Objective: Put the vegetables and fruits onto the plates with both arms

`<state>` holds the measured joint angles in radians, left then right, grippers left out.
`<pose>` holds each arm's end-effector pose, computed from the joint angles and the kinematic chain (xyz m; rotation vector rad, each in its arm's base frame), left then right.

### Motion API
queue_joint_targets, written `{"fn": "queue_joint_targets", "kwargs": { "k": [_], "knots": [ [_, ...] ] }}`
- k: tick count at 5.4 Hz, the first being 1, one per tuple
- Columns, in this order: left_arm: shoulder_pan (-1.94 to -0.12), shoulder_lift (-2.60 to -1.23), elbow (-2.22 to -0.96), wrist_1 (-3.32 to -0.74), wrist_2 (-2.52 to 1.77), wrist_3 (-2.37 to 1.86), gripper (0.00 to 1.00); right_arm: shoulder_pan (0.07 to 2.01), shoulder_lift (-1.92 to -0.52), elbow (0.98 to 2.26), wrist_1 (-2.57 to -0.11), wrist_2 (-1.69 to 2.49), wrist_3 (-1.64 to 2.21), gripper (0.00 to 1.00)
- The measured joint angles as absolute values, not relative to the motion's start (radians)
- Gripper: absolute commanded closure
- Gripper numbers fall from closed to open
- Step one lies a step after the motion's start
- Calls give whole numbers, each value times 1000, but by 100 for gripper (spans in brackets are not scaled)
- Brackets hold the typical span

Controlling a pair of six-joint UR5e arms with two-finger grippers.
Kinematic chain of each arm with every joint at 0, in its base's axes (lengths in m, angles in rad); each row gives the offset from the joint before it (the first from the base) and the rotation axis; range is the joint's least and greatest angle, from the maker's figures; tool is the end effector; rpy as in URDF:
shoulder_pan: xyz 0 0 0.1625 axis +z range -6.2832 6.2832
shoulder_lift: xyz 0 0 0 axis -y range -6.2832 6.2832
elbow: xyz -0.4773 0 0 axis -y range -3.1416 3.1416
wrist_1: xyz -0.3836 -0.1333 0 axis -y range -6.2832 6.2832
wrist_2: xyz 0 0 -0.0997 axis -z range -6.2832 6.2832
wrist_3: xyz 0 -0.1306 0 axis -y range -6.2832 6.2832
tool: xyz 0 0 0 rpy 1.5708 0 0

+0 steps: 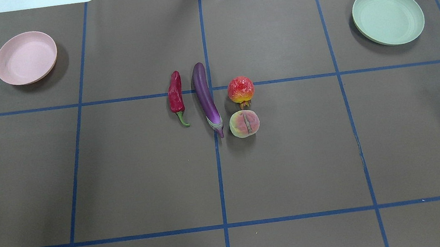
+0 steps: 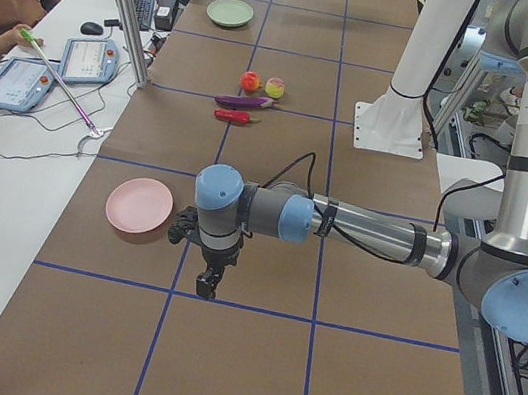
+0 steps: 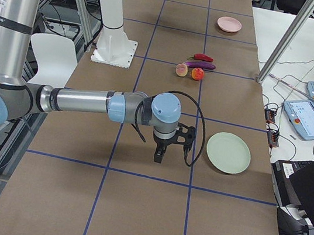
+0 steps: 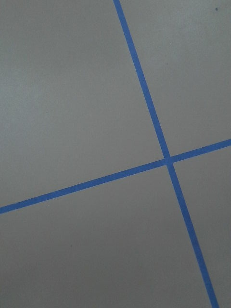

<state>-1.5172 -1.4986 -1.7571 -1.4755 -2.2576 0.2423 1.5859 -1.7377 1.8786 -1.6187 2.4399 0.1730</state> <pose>-0.0264 -0.4503 0.6940 0.0830 0.6846 0.2906 0.0397 -0.4070 0.6540 0.0183 -0.8733 0.1356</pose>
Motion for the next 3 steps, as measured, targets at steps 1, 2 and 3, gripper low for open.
{"fn": "queue_joint_targets", "kwargs": {
  "k": [1, 2, 3],
  "knots": [
    [-1516, -1502, -1758, -1475, -2257, 241, 0, 1586, -1737, 1876, -1617, 2439, 171, 0],
    [-1514, -1515, -1761, -1474, -2252, 240, 0, 1586, -1733, 1873, -1616, 2437, 168, 0],
    [-1511, -1550, -1765, -1469, -2247, 239, 0, 1586, -1728, 1872, -1616, 2436, 168, 0]
  ]
}}
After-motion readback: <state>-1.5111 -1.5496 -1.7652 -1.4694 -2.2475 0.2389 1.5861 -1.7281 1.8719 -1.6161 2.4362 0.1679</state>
